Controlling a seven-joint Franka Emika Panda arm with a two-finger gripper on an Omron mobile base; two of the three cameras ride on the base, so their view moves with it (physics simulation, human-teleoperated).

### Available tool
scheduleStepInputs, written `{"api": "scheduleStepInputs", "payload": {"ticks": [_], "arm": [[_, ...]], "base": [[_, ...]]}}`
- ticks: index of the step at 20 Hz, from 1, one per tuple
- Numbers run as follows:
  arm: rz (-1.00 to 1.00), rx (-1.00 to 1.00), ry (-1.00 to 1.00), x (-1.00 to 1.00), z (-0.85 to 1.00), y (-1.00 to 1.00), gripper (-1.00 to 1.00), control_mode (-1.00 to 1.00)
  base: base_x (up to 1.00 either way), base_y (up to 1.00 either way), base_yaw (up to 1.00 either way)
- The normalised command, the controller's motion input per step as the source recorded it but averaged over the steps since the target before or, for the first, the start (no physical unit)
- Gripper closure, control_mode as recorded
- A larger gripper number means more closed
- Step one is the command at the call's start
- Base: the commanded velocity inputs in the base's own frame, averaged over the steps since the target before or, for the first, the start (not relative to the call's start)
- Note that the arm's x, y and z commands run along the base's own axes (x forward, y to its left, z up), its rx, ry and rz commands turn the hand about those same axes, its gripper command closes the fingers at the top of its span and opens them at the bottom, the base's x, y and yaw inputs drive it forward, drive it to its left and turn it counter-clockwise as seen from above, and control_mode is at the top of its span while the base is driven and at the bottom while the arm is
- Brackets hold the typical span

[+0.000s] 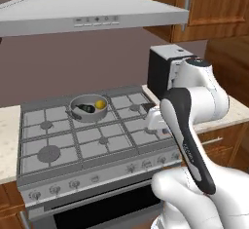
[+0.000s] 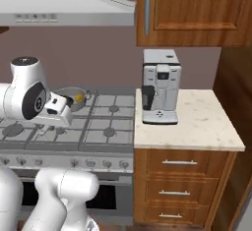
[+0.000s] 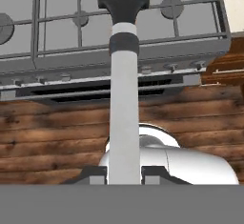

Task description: Put the eggplant and lemon in the pot. Retrieve the spatula and lightly stir the vegetables in the pot.

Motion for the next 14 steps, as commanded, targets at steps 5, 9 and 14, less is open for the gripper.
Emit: {"api": "scheduleStepInputs", "payload": {"ticks": [5, 9, 14], "arm": [[0.0, 0.0, 0.0, 0.0, 0.0, 0.0, 1.0, 1.0], [0.0, 0.0, 0.0, 0.0, 0.0, 0.0, 1.0, 1.0], [0.0, 0.0, 0.0, 0.0, 0.0, 0.0, 1.0, 1.0]], "base": [[0.86, 0.68, 0.02], [0.84, 0.1, 0.0], [0.1, 0.02, 0.0]]}}
